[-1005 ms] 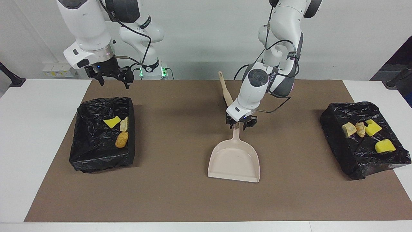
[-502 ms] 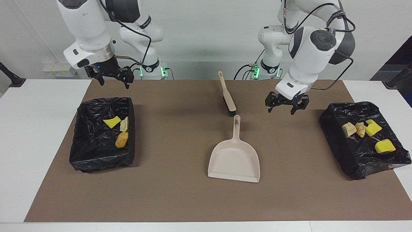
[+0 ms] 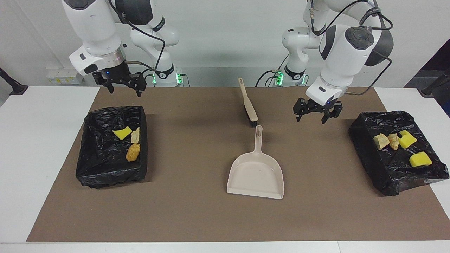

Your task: Sweep and dump trash in bin

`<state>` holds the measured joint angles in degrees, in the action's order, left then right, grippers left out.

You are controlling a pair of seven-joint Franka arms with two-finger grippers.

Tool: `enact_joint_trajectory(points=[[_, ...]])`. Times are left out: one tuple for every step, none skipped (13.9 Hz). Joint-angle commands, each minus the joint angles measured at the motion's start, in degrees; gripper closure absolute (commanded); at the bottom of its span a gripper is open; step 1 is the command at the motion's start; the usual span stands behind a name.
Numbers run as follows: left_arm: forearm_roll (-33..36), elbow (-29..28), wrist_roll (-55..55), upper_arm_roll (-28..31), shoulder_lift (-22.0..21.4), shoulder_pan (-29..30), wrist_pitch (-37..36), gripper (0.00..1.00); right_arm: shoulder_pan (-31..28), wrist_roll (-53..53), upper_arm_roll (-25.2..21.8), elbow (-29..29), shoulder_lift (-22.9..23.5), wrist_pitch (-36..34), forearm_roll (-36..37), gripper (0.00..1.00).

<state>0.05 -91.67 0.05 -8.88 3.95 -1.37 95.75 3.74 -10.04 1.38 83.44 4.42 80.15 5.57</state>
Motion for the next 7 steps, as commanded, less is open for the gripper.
enact_joint_trajectory(points=[[-0.3,4.5,1.4,2.1,-1.3,-2.8,-5.7,0.0,-0.9,0.7,0.6,-0.4,-0.2,-0.6,-0.3,0.0],[-0.1,6.1,1.5,3.1,-1.3,-3.4,-8.0,0.0,-0.9,0.8,0.6,-0.4,-0.2,-0.6,-0.4,0.0],[-0.1,6.8,1.7,4.1,-1.3,-4.2,-9.9,0.0,-0.9,0.8,0.6,-0.4,-0.2,-0.6,-0.3,0.0],[-0.2,7.0,1.8,4.8,-1.5,-4.3,-11.0,0.0,-0.9,0.8,0.6,-0.4,-0.2,-0.6,-0.4,0.0],[-0.8,7.1,1.8,4.8,-2.0,-3.6,-11.5,0.0,-0.9,0.8,0.6,-0.4,-0.2,-0.6,-0.4,0.0],[-0.8,6.9,1.8,4.6,-2.5,-3.6,-11.7,0.0,-0.9,0.8,0.6,-0.4,-0.2,-0.6,-0.4,0.0],[-0.8,6.6,2.1,4.7,-3.4,-3.6,-11.7,0.0,-0.9,0.8,0.6,-0.4,-0.2,-0.6,-0.4,0.0]])
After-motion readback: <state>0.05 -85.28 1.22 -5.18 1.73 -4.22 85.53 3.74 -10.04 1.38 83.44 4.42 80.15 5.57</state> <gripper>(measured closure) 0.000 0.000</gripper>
